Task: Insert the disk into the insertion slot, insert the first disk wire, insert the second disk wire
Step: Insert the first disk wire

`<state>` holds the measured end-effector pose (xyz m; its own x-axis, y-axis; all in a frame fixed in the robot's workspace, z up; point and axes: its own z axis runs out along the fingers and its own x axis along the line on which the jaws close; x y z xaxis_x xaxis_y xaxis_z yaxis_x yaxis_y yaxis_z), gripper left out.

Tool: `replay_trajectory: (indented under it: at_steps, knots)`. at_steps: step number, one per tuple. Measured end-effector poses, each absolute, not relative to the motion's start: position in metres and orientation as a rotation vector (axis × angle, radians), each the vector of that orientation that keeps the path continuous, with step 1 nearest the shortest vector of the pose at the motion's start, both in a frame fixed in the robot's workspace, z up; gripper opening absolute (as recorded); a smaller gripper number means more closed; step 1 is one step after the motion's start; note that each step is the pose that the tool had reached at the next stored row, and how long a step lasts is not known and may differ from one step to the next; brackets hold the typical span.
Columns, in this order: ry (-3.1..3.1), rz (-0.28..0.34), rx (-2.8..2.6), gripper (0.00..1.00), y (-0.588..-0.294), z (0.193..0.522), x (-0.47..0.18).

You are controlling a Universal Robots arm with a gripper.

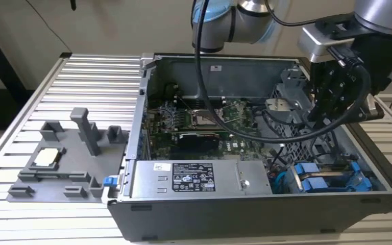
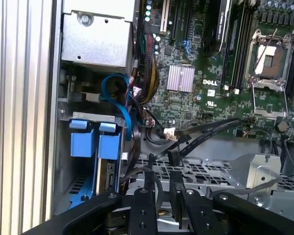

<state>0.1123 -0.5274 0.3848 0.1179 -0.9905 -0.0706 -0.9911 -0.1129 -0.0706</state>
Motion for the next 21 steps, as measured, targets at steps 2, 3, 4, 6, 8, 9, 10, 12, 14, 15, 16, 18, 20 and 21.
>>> replay_trajectory:
  at_steps: [2,3,4,6,8,9,10,12,14,15,16,18,20,21]
  knots:
    - [2.013,0.004,-2.276,0.27,-0.526,0.383,0.109]
    - [2.011,0.001,-2.275,0.27,-0.524,0.382,0.107]
    - [2.010,-0.001,-2.275,0.27,-0.523,0.382,0.104]
    - [2.007,-0.005,-2.274,0.27,-0.520,0.381,0.099]
    - [2.003,-0.010,-2.274,0.27,-0.518,0.380,0.096]
    - [1.999,-0.014,-2.275,0.27,-0.517,0.379,0.095]
    - [1.995,-0.017,-2.275,0.27,-0.517,0.378,0.093]
    - [1.986,-0.026,-2.275,0.27,-0.517,0.376,0.090]
    - [1.979,-0.035,-2.275,0.27,-0.516,0.375,0.087]
    - [1.975,-0.041,-2.274,0.27,-0.516,0.375,0.085]
    - [1.971,-0.047,-2.272,0.27,-0.516,0.374,0.083]
    - [1.963,-0.059,-2.270,0.27,-0.517,0.373,0.080]
    - [1.956,-0.069,-2.270,0.27,-0.516,0.372,0.077]
    - [1.954,-0.071,-2.270,0.27,-0.516,0.371,0.076]
